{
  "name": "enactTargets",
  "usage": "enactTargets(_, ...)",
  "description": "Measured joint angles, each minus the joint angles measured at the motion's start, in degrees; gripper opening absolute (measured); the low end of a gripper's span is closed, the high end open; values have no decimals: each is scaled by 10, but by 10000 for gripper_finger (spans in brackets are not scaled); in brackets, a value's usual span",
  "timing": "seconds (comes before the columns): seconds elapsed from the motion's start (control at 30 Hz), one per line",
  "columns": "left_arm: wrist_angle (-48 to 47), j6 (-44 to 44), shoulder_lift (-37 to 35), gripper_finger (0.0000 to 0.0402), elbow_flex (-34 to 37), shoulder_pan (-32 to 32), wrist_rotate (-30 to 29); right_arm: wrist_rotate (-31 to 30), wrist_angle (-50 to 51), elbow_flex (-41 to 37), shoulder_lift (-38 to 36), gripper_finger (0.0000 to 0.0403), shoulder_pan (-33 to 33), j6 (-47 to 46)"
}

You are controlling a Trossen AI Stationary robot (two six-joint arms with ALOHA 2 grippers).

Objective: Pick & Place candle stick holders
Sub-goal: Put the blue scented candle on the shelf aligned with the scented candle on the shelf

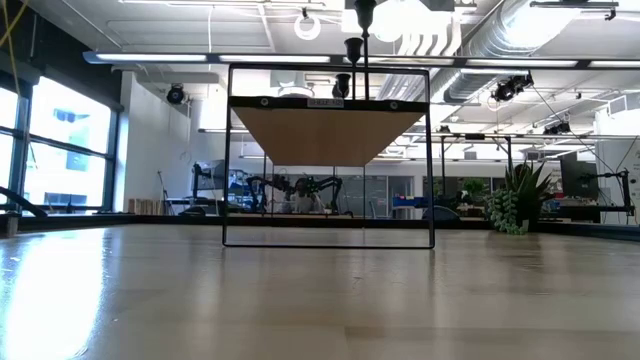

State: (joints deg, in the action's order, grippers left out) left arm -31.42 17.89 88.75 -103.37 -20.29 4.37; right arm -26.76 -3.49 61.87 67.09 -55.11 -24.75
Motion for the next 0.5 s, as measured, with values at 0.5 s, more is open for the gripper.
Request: enactTargets(0.5,-6,-10,0,337,0,0,1,32,-41,0,0,398,0,93)
